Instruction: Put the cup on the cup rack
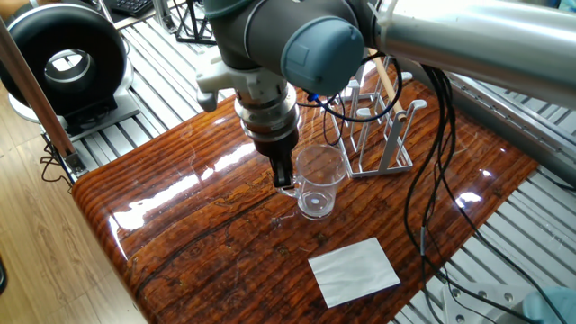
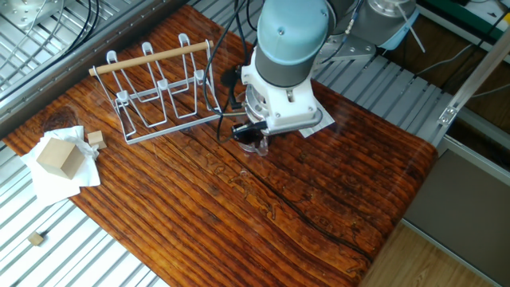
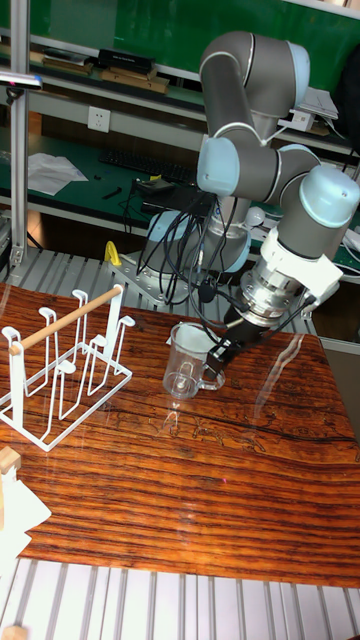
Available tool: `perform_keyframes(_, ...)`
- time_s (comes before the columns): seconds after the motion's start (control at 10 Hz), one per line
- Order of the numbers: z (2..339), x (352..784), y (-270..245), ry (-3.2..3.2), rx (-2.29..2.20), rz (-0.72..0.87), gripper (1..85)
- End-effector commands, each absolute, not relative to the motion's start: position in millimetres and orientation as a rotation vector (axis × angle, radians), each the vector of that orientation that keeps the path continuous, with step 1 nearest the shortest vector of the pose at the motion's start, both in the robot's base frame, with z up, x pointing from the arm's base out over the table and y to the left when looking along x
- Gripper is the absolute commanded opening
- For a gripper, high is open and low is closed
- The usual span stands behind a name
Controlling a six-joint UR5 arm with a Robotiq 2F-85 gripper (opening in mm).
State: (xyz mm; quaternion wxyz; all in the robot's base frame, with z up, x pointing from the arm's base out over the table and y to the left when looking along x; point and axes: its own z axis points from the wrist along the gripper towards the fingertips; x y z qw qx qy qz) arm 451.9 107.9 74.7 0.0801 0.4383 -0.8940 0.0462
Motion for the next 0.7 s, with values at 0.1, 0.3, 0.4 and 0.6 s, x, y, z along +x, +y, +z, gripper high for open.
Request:
perform_keyframes(0.1, 77.7, 456.5, 105.5, -2.658, 1.310, 0.177, 1.3)
perform_keyframes(0.3, 83.4, 457.7, 105.5, -2.646, 1.310, 0.218, 1.3)
perform_keyframes(0.4, 86.0, 458.8, 106.1, -2.639, 1.311, 0.224, 1.3)
perform_keyframes(0.6, 85.2, 464.2, 113.6, -2.646, 1.313, 0.216, 1.3)
